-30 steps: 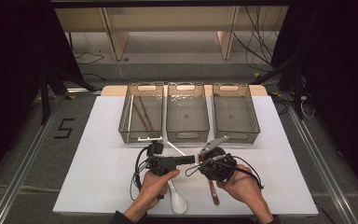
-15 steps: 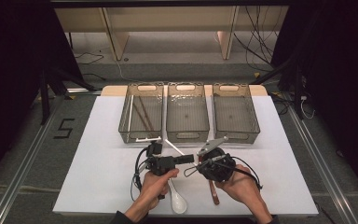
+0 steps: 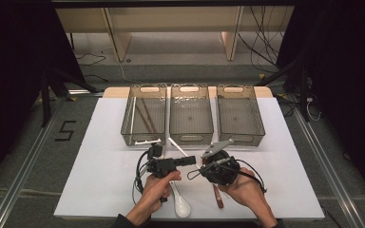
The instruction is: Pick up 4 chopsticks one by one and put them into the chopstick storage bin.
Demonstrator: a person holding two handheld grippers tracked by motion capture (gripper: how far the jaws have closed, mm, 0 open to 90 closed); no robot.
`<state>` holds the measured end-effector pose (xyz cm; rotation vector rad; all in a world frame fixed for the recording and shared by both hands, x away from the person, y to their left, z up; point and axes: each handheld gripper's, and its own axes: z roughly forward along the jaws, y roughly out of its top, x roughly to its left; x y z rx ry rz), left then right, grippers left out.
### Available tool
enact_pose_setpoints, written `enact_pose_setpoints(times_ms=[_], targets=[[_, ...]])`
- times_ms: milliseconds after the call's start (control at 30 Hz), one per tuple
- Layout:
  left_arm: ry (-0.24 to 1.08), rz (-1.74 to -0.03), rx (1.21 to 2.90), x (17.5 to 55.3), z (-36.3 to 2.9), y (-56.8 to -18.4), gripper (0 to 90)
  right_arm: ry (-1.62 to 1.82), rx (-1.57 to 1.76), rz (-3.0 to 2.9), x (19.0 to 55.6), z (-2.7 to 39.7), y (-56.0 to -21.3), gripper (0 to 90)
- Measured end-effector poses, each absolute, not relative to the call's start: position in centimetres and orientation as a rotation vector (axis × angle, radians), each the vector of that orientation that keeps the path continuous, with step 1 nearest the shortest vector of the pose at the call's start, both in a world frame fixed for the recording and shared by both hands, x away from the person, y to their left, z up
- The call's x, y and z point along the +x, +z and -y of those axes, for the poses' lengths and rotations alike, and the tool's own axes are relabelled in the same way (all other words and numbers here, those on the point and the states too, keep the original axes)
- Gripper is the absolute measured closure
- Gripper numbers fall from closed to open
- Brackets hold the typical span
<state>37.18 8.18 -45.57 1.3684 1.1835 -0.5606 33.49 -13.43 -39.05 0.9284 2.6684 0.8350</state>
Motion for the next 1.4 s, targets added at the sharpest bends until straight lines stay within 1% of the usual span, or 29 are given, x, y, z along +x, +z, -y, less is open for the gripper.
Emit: enact_pose_setpoints(times_ms=[233,300,333,367,600,800,867,1000,1133,1400], targets=[[-0.540,-1.159,1.380,37.1,-8.3,-45.4,83.7,0.860,0.941,-2.667,33.5,13.5,-39.0,83.8],[-0.527,-1.155,1.390,37.1,-8.4,-45.2,83.7,0.868,0.952,-2.664,33.5,13.6,-39.0,74.6],[-0.524,-1.155,1.389,37.2,-8.6,-45.2,83.7,0.876,0.967,-2.666,33.6,13.8,-38.9,67.2],[-0.518,-1.159,1.389,37.3,-8.7,-45.1,83.7,0.885,0.978,-2.664,33.7,14.0,-38.9,63.5],[-0.477,-1.174,1.396,38.0,-10.3,-44.8,83.7,0.923,1.014,-2.661,33.6,15.2,-38.6,46.4],[-0.429,-1.171,1.394,38.8,-12.5,-43.6,83.7,0.942,1.056,-2.626,33.4,16.5,-39.3,37.5],[-0.416,-1.175,1.388,39.2,-13.3,-43.1,83.6,0.939,1.089,-2.614,33.4,16.9,-39.7,33.2],[-0.386,-1.189,1.376,40.0,-15.0,-42.3,83.6,0.935,1.138,-2.583,33.2,17.8,-40.4,27.7],[-0.350,-1.204,1.359,40.8,-16.8,-41.2,83.6,0.950,1.177,-2.543,33.0,18.6,-40.9,24.3],[-0.290,-1.237,1.335,43.0,-19.7,-39.2,83.6,0.984,1.237,-2.470,32.5,20.3,-41.9,22.4]])
